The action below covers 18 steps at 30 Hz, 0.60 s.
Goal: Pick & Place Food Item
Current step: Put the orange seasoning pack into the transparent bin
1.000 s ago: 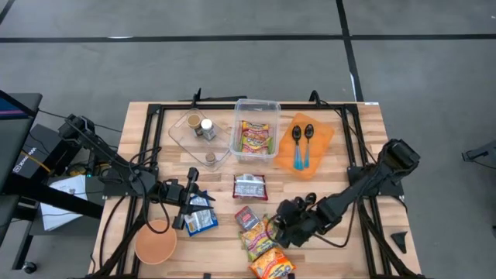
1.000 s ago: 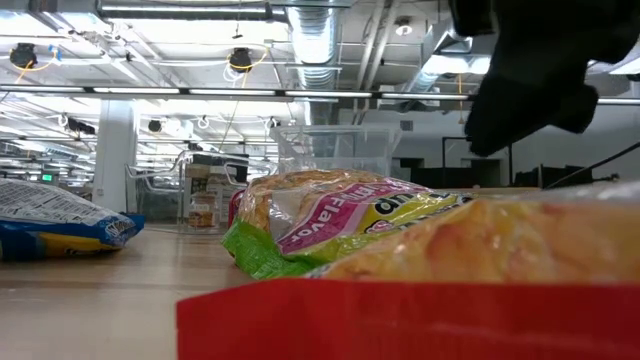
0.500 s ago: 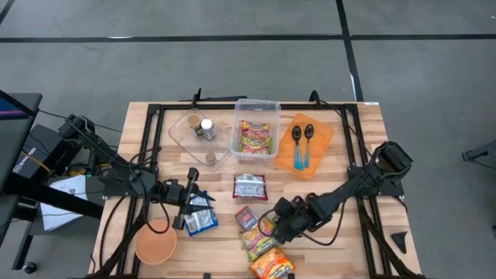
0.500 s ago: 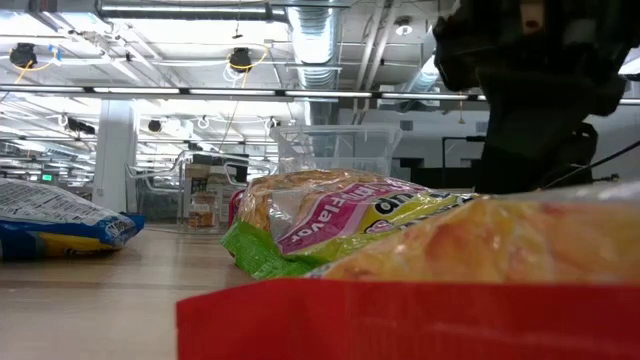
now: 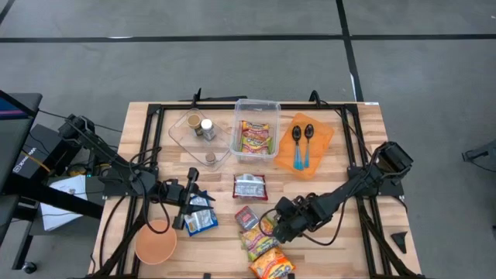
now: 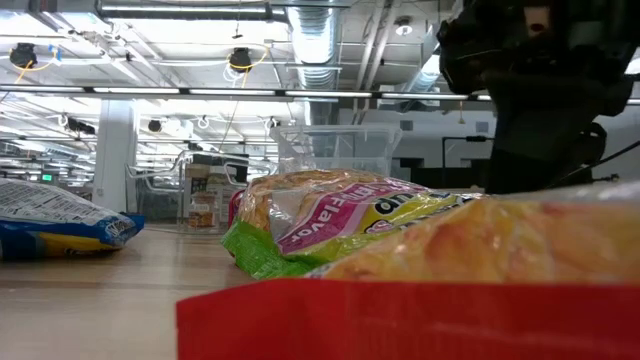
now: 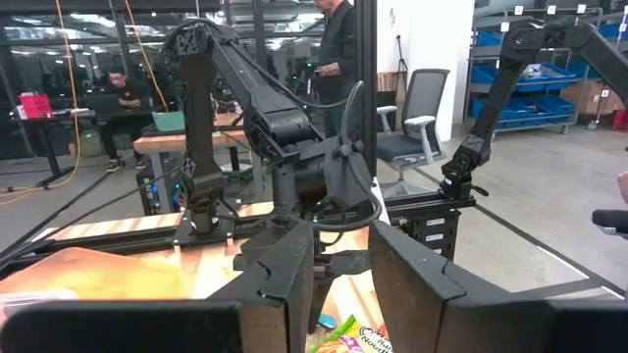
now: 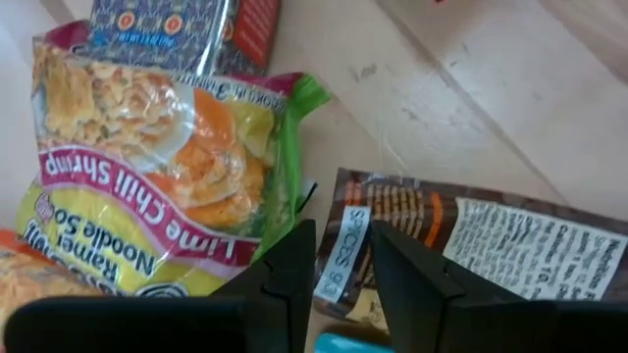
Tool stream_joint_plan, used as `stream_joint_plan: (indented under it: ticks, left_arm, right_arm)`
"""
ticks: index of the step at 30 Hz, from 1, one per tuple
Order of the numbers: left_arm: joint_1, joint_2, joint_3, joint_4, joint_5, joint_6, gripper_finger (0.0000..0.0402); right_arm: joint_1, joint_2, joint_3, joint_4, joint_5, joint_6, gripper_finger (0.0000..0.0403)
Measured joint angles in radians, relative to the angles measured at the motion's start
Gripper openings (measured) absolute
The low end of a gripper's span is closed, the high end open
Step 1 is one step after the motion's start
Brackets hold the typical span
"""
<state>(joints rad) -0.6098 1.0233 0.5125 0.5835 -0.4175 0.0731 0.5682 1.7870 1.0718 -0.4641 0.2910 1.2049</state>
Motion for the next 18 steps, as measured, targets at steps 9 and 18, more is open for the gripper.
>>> stream_joint_plan:
  ticks: [9,18]
  left_arm:
    - [0.000,0.000,0.000,0.000,0.000,0.000,0.0095]
    - [0.000,0.000,0.000,0.000,0.000,0.000,0.0095]
  right_arm:
    - [0.001,0.001,0.000,-0.013,-0.002,-0.008,0.0098]
    - [-0.006,0.062,0.005,-0.001,0.003,-0.025,0.0098]
